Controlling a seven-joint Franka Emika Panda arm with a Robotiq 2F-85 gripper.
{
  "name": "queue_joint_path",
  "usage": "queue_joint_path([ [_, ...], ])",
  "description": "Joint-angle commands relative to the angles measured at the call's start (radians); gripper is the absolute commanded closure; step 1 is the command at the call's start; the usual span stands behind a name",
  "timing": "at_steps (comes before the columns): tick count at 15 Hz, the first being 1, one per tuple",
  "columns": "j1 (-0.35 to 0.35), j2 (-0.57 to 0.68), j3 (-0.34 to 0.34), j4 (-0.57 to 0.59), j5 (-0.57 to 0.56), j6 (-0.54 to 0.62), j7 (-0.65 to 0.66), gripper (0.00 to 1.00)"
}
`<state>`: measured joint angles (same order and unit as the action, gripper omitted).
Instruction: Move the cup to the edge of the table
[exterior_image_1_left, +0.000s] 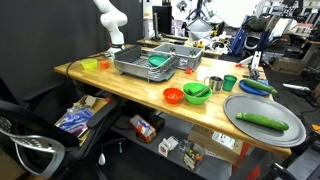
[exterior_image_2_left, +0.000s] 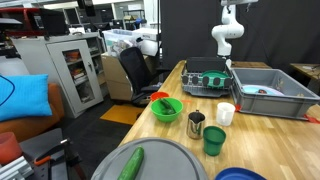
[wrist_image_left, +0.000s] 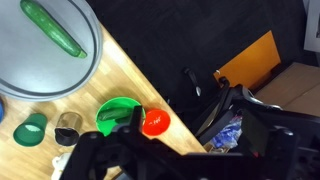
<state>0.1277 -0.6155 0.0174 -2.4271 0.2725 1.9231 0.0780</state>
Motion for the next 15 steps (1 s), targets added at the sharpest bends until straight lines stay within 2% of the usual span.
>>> queue_joint_path([
  [1, -0.018, 0.001, 0.014, 0.003, 0.009, -0.006, -0.008, 0.00],
  [7, -0.035, 0.002, 0.018, -0.003, -0.004, 0.008, 0.016, 0.00],
  [11, -0.101, 0.002, 0.027, -0.028, -0.053, 0.044, 0.102, 0.00],
  [15, -0.184, 0.005, 0.038, -0.077, -0.152, 0.087, 0.228, 0.00],
])
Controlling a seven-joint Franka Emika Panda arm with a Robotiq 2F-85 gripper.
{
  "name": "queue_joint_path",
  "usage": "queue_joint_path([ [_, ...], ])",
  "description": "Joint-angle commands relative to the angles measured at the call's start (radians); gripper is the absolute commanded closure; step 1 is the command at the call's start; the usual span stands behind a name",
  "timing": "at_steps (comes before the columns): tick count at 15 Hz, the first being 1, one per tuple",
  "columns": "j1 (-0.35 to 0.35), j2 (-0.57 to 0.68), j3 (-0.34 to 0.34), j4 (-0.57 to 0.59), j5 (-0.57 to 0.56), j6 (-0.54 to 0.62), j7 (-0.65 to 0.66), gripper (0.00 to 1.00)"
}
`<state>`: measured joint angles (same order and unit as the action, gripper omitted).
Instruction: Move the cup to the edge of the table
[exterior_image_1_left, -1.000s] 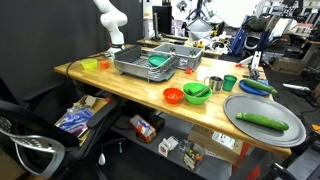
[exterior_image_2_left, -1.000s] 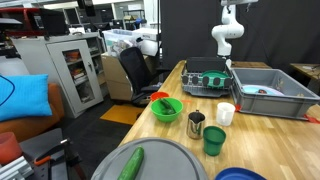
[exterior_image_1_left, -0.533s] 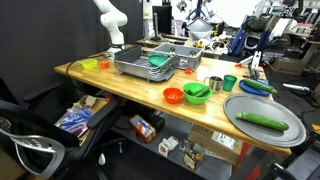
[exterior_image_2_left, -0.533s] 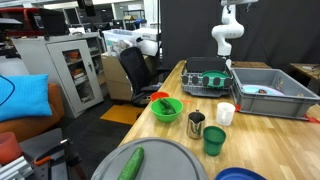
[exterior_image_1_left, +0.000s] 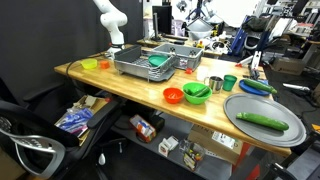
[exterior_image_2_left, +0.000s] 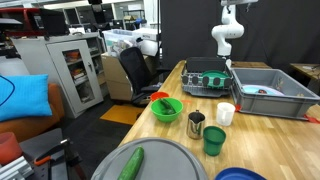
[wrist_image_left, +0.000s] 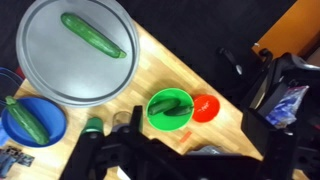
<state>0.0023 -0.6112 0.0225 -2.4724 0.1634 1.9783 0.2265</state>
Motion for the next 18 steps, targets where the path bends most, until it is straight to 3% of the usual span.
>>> queue_joint_path([
  [1, -0.066, 0.006, 0.029, -0.038, -0.055, 0.012, 0.094, 0.00],
  [14, -0.057, 0.018, 0.010, -0.081, -0.037, -0.002, 0.096, 0.00],
  [18, -0.061, 0.070, -0.012, -0.051, 0.011, 0.096, 0.098, 0.00],
])
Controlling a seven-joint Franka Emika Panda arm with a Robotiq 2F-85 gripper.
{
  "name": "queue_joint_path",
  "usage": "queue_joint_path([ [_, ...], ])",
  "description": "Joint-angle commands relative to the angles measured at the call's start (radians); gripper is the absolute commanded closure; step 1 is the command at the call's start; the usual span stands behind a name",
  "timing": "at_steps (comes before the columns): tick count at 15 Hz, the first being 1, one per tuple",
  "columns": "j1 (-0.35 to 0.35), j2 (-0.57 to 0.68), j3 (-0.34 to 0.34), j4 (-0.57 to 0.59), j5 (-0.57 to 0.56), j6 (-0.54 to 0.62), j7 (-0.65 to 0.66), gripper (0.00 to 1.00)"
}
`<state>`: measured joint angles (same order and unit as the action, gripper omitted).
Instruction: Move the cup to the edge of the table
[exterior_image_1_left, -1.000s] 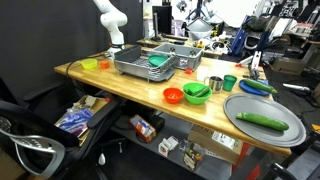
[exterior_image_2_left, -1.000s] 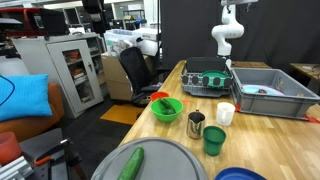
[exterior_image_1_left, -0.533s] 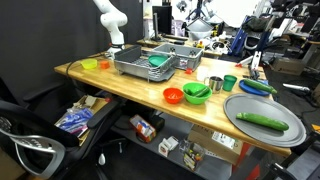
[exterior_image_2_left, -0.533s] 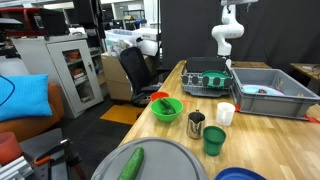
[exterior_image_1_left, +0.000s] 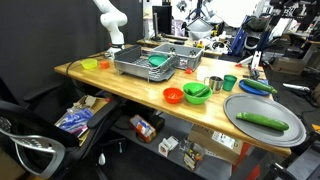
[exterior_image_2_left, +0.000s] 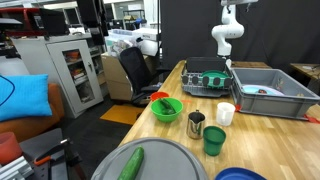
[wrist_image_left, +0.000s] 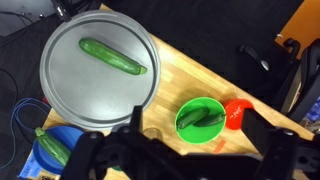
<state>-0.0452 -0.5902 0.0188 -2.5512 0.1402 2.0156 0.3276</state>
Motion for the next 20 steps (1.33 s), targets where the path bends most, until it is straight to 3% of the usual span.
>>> queue_joint_path([
  [1, -0.013, 0.069, -0.016, 0.039, 0.048, 0.088, -0.007, 0.00],
  [8, -0.022, 0.309, -0.047, 0.122, 0.062, 0.287, 0.012, 0.00],
  [13, -0.031, 0.505, -0.104, 0.190, 0.172, 0.298, 0.009, 0.00],
  [14, -0.033, 0.454, -0.093, 0.153, 0.124, 0.309, 0.021, 0.00],
  [20, -0.032, 0.507, -0.100, 0.187, 0.148, 0.308, 0.020, 0.00],
])
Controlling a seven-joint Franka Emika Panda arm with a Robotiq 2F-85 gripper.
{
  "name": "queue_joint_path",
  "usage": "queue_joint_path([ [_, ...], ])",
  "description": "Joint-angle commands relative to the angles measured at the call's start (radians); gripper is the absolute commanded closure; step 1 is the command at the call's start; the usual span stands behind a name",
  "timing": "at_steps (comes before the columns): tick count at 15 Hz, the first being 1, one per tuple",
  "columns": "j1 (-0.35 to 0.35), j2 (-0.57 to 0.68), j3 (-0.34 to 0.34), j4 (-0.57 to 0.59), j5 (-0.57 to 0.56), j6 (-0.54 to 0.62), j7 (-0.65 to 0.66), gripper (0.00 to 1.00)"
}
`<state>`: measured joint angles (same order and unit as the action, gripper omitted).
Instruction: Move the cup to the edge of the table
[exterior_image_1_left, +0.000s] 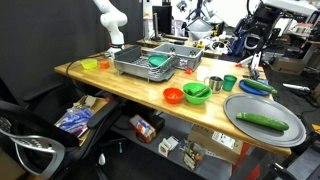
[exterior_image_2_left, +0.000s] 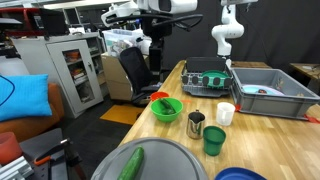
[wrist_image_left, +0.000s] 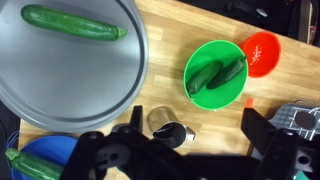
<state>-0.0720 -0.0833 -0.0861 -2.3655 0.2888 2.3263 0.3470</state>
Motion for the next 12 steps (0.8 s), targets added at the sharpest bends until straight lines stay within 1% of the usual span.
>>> queue_joint_path([
  [1, -0.005, 0.000, 0.005, 0.002, 0.000, -0.003, 0.000, 0.00],
  [3, -0.005, 0.005, 0.004, 0.007, 0.010, 0.001, 0.012, 0.00],
  [4, -0.008, 0.018, 0.003, 0.018, 0.013, -0.003, 0.037, 0.00],
  [6, -0.012, 0.066, 0.002, 0.060, 0.022, -0.033, 0.134, 0.00],
  [8, -0.011, 0.122, 0.001, 0.099, 0.018, -0.013, 0.231, 0.00],
  [10, -0.009, 0.193, -0.007, 0.153, 0.015, -0.017, 0.334, 0.00],
  [12, -0.006, 0.271, -0.014, 0.213, 0.037, -0.026, 0.398, 0.00],
])
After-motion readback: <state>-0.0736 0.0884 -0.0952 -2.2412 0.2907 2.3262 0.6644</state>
